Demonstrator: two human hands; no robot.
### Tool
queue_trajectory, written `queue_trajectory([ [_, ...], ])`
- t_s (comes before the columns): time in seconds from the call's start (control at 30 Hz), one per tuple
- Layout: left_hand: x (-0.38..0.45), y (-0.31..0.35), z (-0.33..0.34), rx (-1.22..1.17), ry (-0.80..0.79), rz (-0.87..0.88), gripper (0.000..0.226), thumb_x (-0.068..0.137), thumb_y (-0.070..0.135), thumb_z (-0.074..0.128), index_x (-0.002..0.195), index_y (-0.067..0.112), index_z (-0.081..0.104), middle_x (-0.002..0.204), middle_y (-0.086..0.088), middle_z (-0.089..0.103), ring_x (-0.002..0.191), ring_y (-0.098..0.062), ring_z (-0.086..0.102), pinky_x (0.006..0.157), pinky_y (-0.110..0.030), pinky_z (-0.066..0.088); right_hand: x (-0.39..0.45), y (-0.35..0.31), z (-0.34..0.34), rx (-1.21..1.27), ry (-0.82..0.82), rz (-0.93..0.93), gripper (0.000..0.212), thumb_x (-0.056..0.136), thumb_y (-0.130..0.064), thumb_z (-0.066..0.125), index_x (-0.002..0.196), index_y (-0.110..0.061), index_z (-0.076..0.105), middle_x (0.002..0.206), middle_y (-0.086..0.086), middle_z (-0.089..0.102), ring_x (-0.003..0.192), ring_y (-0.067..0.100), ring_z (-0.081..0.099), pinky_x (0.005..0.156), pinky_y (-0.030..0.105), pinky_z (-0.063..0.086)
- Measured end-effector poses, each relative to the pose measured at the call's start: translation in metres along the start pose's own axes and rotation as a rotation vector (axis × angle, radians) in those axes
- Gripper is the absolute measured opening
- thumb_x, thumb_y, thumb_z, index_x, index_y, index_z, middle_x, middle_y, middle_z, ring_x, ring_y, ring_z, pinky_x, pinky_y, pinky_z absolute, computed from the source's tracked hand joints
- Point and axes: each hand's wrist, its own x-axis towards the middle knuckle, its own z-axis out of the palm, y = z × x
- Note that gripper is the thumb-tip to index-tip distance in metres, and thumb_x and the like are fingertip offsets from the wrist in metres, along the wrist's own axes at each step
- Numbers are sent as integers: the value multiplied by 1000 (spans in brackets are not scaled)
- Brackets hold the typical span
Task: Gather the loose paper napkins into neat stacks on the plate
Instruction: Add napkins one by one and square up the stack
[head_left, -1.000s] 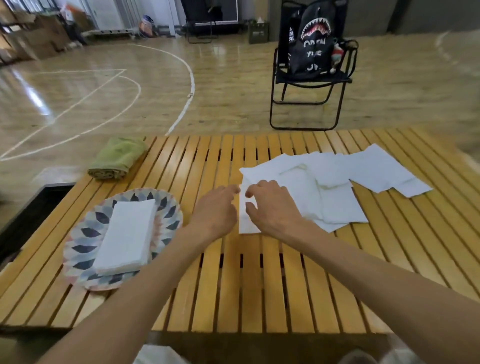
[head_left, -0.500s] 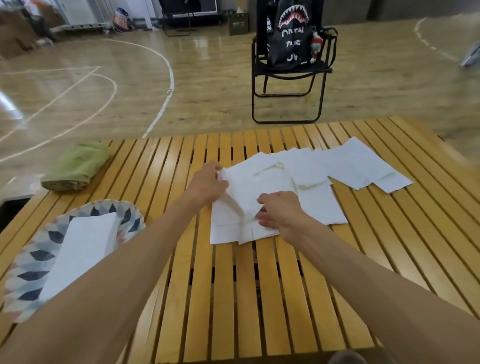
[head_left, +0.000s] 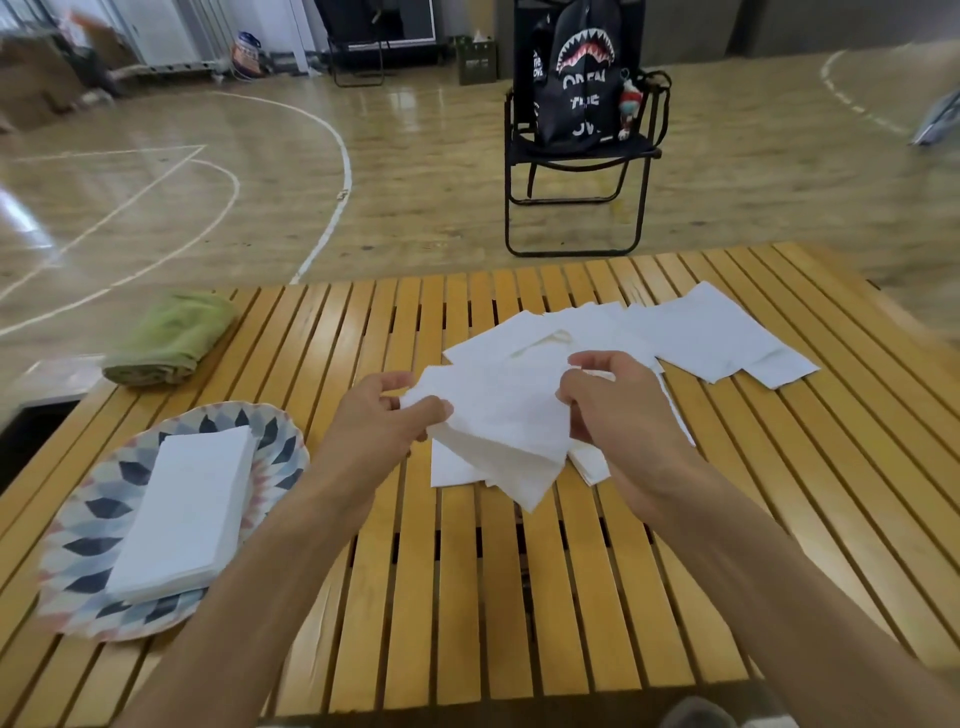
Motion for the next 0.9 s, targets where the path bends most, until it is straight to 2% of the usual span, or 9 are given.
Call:
queue_trajectory([
  [0.07,-12,0,-5,-124,-79,-90,45,81,31,76,121,15,61,90,-3,63,77,-16,58,68,-30,47,-8,-5,0,21,-9,0,30,90,-15,58,119,-24,58,114,5,66,101,25,66,85,41,55],
  [0.17,-22,-9,-5,-396,-165,-222,45,78,27,78,114,3,67,72,-1,53,65,-13,50,60,-29,43,-12,-2,0,108,-61,12,26,91,-9,54,115,-12,61,110,11,66,95,25,63,76,38,50],
  [0.27,-24,-20,-6,-382,-182,-259,40,79,28,77,111,5,68,73,-1,52,65,-12,49,61,-30,42,-11,6,-2,282,-199,68,21,90,-4,49,105,1,62,106,12,66,86,21,61,71,35,46],
  [0.33,-24,-24,-10,-331,-190,-250,32,81,28,77,106,9,69,73,-1,52,65,-12,49,62,-30,42,-7,10,-6,356,-262,126,32,89,-5,48,115,4,65,113,15,68,94,26,60,78,40,46],
  [0.43,-27,-26,-13,-288,-178,-197,16,80,29,74,89,16,74,69,0,52,64,-11,47,67,-30,42,1,14,-13,331,-243,202,39,88,-10,53,124,0,64,109,12,66,96,28,54,80,41,43],
  [0.53,-33,-24,-14,-251,-133,-73,19,78,38,71,86,23,78,81,6,68,76,-12,57,80,-27,39,5,18,-16,323,-187,213,41,91,-12,55,130,-5,62,107,10,69,92,27,58,76,40,44],
  [0.63,-37,-21,-12,-257,-123,63,13,85,35,68,92,29,77,101,8,75,91,3,64,84,-25,39,4,22,-17,286,-242,224,36,95,-14,54,130,-9,58,112,12,75,94,29,72,75,41,57],
  [0.77,-39,-19,-9,-363,-66,115,16,84,35,68,96,33,77,107,7,74,105,-2,64,96,-29,41,-1,28,-15,137,-305,163,38,100,-26,55,136,-18,50,116,13,74,103,35,73,91,49,55],
  [0.9,-39,-16,-9,-476,-5,125,21,72,40,72,89,30,80,123,2,69,124,-11,56,115,-40,33,-5,28,-13,96,-305,17,42,94,-34,63,133,-23,56,115,7,75,105,25,72,93,43,53],
])
